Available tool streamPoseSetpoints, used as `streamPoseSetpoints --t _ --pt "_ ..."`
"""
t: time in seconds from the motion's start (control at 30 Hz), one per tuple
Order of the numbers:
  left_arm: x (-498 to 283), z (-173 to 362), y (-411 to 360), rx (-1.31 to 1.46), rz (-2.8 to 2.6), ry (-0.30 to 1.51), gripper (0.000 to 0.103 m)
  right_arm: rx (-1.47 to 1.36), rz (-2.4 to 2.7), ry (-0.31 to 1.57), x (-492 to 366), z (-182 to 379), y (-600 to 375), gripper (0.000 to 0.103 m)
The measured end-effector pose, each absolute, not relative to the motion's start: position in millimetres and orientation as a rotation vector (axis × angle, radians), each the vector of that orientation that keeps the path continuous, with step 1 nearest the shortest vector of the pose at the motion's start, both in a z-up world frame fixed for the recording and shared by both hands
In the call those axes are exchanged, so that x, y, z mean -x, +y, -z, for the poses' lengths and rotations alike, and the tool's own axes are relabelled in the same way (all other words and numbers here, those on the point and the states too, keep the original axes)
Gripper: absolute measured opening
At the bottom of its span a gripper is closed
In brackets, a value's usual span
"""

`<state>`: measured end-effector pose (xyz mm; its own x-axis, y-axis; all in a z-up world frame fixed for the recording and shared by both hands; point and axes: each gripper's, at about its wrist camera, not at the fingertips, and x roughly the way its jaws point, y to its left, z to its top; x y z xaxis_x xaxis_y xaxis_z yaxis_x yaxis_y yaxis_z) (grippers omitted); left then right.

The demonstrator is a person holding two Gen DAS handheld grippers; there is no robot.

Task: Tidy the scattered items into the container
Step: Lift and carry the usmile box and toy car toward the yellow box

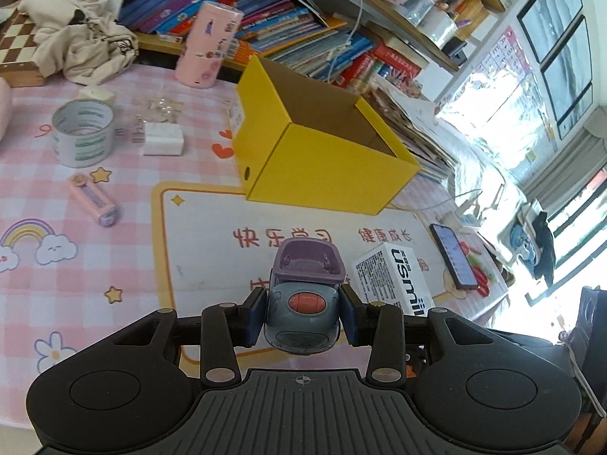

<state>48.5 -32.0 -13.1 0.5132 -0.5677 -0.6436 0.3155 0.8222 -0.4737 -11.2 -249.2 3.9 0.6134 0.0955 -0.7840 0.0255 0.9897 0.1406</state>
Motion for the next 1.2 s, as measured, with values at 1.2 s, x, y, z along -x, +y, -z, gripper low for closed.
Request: streamPoseSetpoints --t 1.2 --pt "-92.1 11.6 -122.3 0.203 0.591 0.893 0.039 -0.18 -0.031 0.936 -30.6 3.2 -328.0 0.05"
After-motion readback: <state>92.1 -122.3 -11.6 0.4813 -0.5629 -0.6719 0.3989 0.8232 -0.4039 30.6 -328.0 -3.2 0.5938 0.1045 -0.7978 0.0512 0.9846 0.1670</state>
